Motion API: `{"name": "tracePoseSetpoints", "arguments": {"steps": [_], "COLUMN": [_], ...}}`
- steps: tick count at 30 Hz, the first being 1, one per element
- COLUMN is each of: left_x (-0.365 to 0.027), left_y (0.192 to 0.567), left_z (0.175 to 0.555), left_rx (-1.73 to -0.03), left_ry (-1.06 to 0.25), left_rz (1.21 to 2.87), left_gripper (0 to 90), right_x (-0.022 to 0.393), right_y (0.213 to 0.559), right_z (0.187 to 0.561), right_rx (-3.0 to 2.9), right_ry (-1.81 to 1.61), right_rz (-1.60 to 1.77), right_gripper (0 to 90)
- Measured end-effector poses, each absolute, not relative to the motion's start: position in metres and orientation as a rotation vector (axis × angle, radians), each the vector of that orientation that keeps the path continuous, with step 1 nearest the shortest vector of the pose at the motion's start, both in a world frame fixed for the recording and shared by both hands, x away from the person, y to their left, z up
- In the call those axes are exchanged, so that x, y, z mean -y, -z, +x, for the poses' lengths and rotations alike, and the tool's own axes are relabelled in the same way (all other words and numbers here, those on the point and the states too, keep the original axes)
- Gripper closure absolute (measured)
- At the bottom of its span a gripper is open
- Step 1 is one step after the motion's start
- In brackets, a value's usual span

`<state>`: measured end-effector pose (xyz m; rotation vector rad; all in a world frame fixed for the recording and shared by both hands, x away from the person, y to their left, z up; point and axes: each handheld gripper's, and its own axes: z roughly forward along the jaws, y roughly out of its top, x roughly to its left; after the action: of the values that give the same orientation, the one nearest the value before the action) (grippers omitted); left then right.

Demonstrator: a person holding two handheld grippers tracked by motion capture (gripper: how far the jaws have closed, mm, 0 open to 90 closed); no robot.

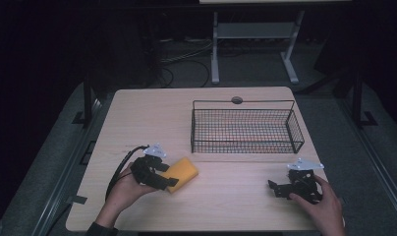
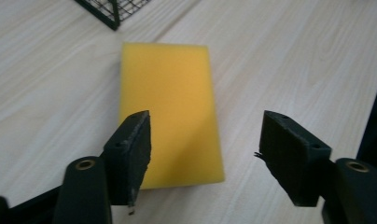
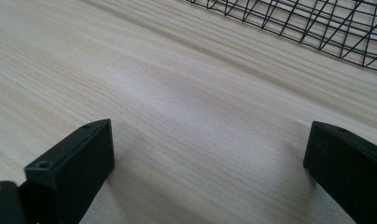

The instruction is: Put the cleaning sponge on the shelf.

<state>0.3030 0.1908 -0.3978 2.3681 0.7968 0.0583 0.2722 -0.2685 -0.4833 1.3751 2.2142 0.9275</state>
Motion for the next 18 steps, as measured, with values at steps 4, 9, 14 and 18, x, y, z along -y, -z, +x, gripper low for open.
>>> {"name": "tracePoseSetpoints", "arguments": {"steps": [4, 9, 14, 18], "left_x": [-0.192, -0.189, -0.182, -0.175], "left_y": [0.395, 0.393, 0.394, 0.396], "left_z": [0.309, 0.317, 0.325, 0.330], "left_rx": [-0.822, -0.839, -0.835, -0.839], "left_ry": [-0.079, -0.098, -0.110, -0.128], "left_rz": [2.380, 2.429, 2.481, 2.508], "left_gripper": [28.2, 24.8, 21.2, 16.1], "right_x": [0.268, 0.268, 0.268, 0.268], "right_y": [0.483, 0.483, 0.483, 0.483], "right_z": [0.272, 0.272, 0.272, 0.272], "right_rx": [-2.214, -2.214, -2.214, -2.214], "right_ry": [-0.928, -0.928, -0.928, -0.927], "right_rz": [1.375, 1.375, 1.375, 1.375], "right_gripper": [1.2, 1.2, 1.2, 1.2]}}
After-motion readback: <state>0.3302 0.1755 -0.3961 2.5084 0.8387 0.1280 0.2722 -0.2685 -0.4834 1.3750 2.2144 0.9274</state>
